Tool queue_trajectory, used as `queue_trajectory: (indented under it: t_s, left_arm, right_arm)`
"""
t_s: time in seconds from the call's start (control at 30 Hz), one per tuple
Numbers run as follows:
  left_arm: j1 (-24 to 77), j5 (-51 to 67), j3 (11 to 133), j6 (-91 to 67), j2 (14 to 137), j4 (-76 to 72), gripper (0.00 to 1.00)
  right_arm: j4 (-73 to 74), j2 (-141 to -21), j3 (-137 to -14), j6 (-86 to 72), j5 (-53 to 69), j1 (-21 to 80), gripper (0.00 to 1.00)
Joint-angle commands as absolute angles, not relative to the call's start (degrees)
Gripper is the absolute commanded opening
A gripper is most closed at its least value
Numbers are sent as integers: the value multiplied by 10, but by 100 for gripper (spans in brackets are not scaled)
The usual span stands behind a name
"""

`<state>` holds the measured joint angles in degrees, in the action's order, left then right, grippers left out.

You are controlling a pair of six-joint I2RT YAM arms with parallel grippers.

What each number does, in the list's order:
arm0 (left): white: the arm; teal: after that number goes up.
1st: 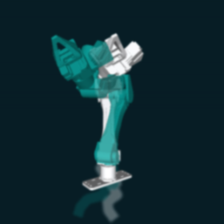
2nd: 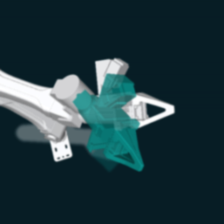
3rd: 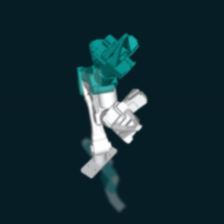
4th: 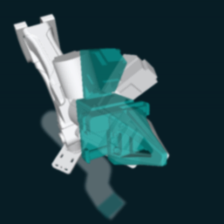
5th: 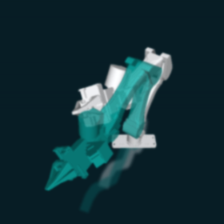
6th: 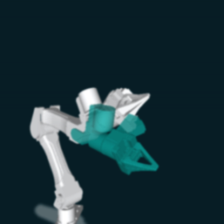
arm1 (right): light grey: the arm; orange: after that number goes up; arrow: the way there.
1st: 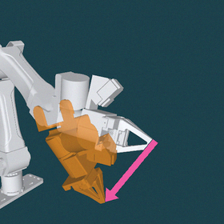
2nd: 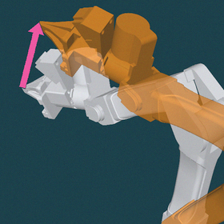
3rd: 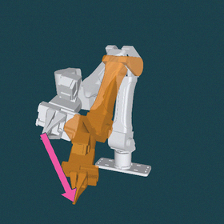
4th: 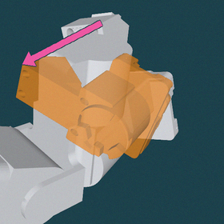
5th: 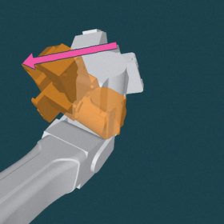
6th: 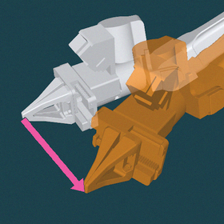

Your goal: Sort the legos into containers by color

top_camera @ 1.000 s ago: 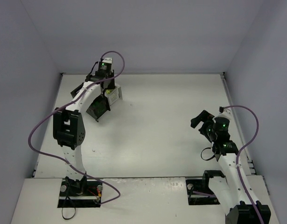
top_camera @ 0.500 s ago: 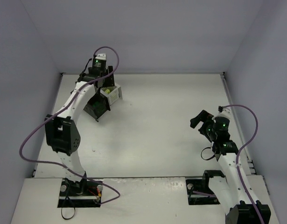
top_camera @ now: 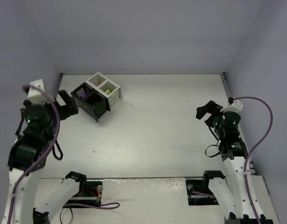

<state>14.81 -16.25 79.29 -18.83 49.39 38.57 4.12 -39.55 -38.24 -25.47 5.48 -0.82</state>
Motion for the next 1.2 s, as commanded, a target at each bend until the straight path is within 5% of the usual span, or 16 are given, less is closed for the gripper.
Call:
queue_trajectory:
  t_s: [0.0,0.47,1.17]
  left_arm:
    - [144,-200,741,-209,413,440,85]
    - [144,-225,584,-255,231,462,87]
    - [143,-251,505,-279,171,461,87]
  right_arm:
    - [33,-390,-406,-255,26,-11,100]
    - [21,-265,-388,-195,25,35,100]
    - [5,-214,-355,-190,36,45,100]
